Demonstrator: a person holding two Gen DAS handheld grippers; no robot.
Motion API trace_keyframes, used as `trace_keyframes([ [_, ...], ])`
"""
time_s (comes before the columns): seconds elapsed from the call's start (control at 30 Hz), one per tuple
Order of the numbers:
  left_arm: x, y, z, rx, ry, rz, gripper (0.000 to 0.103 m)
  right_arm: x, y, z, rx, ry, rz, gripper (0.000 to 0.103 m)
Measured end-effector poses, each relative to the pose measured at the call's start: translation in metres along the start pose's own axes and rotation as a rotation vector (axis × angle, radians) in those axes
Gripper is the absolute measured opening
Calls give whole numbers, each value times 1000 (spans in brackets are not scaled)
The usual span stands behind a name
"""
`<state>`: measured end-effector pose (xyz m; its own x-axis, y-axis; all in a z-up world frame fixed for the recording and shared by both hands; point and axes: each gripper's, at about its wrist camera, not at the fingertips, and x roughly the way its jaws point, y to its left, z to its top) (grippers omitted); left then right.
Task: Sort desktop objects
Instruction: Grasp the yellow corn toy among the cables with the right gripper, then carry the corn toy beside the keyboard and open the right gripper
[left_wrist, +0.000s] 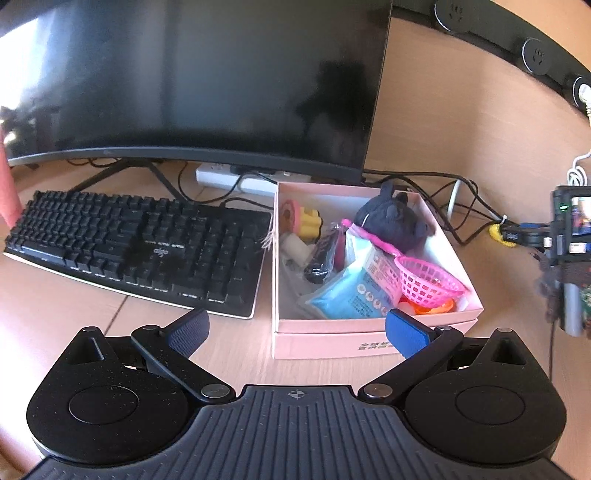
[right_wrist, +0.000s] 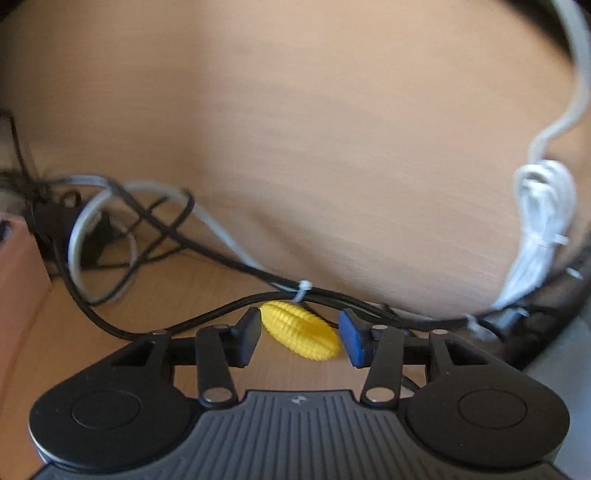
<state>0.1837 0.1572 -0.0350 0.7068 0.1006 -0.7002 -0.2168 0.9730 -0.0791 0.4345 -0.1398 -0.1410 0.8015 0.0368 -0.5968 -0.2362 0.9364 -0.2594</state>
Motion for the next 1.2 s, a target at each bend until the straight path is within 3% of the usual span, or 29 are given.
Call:
trace_keyframes([
  [0.17, -5, 5, -10, -38, 16, 43, 103, 21, 13, -4, -192, -5, -14, 47],
  [0.37, -12, 9, -24, -76, 29, 62, 103, 17, -7, -11, -161, 89, -53, 30],
  [0.5, -12, 10, -37, -64, 55, 72, 103, -36, -15, -21, -133, 76, -30, 30],
  [0.67, -12, 11, -62, -32, 100, 85, 103, -132, -5, -31, -142, 25, 158, 30],
  [0.83, -19, 15, -90, 7, 127, 118, 103, -213, 42, -24, -172, 27, 494, 30],
  [0.93, -31, 29, -103, -31, 127, 137, 103, -240, 99, -17, -222, 65, 712, 30],
  [1.03, -44, 47, -114, -74, 126, 168, 103, -253, 171, -10, -278, 115, 875, 30],
  [1.2, -62, 70, -128, -118, 128, 216, 103, -249, 292, 4, -351, 139, 970, 30],
])
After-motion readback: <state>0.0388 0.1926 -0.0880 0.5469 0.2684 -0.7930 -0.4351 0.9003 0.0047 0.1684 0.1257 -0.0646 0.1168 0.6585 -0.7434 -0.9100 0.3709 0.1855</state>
